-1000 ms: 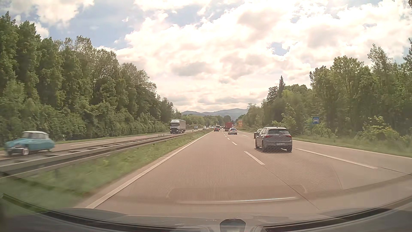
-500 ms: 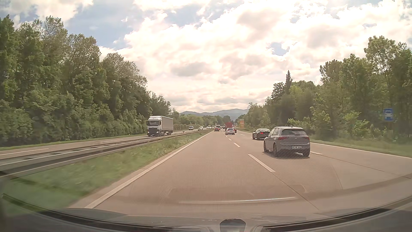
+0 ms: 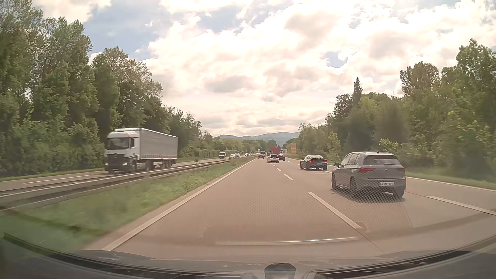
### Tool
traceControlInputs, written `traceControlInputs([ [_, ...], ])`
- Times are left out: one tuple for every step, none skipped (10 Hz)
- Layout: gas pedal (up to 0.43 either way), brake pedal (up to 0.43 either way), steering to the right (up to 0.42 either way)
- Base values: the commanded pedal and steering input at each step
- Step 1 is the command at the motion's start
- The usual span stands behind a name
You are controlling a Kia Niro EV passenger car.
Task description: Follow the waypoints while adhering to traffic rules and regulations
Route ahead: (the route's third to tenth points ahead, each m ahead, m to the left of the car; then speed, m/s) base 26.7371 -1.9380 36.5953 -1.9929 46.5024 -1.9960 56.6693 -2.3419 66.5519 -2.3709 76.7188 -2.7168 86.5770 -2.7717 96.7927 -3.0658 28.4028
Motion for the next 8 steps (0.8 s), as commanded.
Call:
traceControlInputs([
  [0.118,0.0,0.003],
  [0.118,0.0,0.003],
  [0.118,0.0,0.003],
  [0.118,0.0,0.003],
  [0.118,0.0,0.003],
  [0.118,0.0,0.003],
  [0.118,0.0,0.003],
  [0.118,0.0,0.003],
])
